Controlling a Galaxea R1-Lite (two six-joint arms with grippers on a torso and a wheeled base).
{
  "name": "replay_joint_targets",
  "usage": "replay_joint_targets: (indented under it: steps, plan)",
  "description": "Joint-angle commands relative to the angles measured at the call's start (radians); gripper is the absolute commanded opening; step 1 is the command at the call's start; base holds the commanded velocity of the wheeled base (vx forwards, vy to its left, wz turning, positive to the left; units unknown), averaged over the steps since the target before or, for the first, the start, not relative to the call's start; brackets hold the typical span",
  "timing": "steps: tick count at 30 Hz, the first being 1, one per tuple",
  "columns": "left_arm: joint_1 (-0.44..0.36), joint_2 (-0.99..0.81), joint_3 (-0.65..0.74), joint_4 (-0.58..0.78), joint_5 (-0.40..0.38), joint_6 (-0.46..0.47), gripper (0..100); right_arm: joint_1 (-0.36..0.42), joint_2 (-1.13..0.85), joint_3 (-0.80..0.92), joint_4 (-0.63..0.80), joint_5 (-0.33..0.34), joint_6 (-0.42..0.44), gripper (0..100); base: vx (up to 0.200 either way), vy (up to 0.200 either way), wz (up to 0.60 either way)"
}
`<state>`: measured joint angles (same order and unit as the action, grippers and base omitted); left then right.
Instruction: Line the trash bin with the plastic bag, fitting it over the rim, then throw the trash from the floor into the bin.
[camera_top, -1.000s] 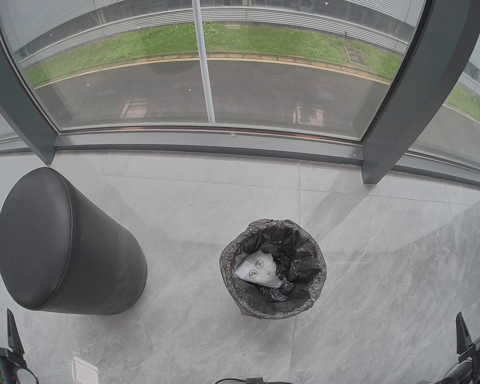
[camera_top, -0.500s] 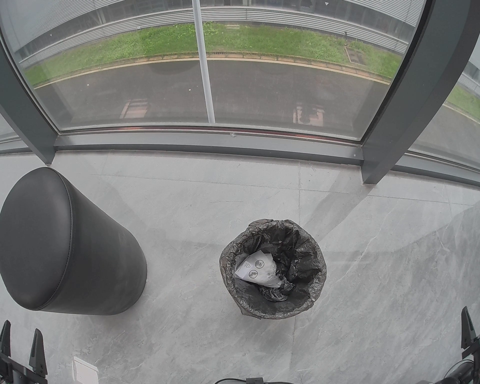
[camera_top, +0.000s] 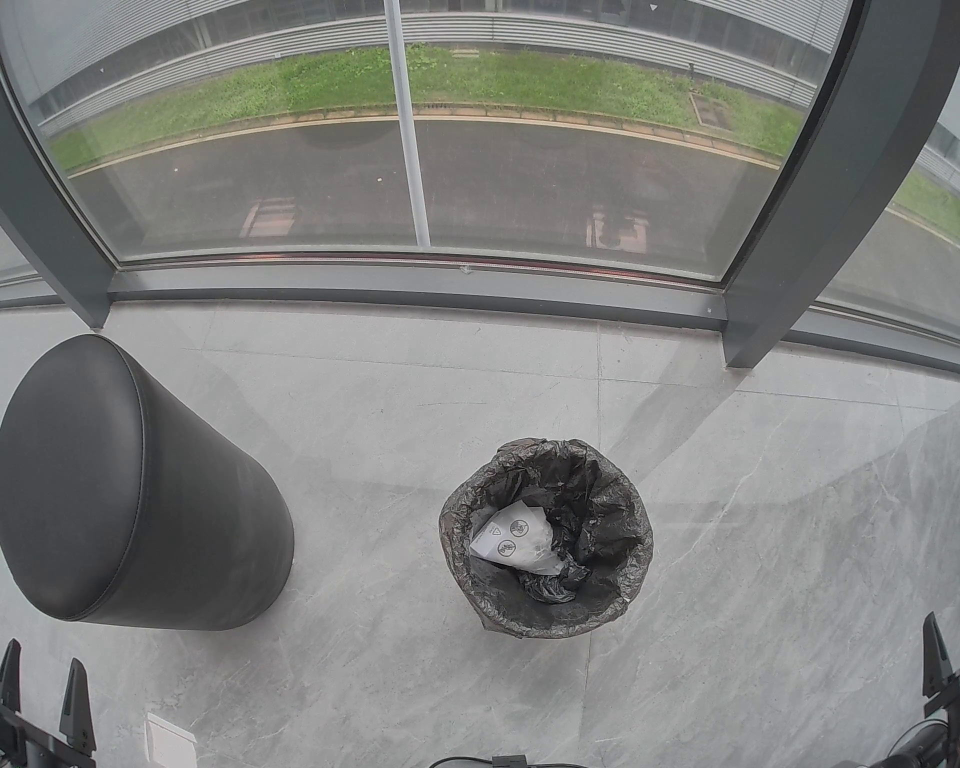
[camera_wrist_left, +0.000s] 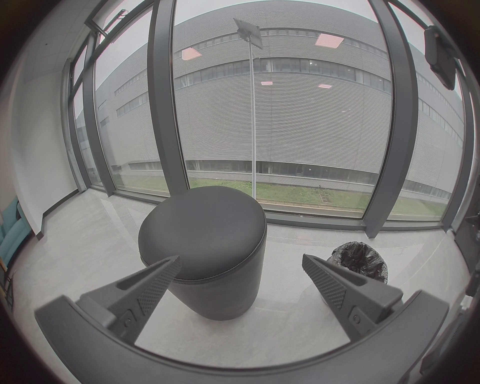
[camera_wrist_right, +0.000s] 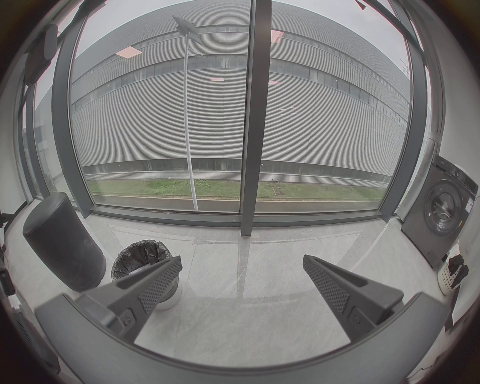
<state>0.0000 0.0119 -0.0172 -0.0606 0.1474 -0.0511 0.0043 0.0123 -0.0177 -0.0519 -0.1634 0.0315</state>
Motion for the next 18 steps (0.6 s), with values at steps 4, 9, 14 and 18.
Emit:
replay_joint_targets:
  steps: [4, 9, 14, 18]
  plan:
    - [0.000, -0.012, 0.017, -0.007, -0.003, 0.000, 100, -0.001, -0.012, 0.015, 0.001, 0.022, -0.002, 100, 0.000, 0.000, 0.00]
    - [0.000, -0.012, 0.017, 0.004, -0.057, 0.028, 100, 0.000, -0.012, 0.012, 0.014, 0.096, -0.007, 100, 0.000, 0.000, 0.00]
    - [0.000, -0.012, 0.014, 0.071, -0.134, 0.091, 100, 0.000, -0.012, 0.008, 0.029, 0.116, -0.044, 100, 0.000, 0.000, 0.00]
    - [0.000, -0.012, 0.016, 0.068, -0.129, 0.050, 100, -0.001, -0.012, 0.008, 0.029, 0.116, -0.039, 100, 0.000, 0.000, 0.00]
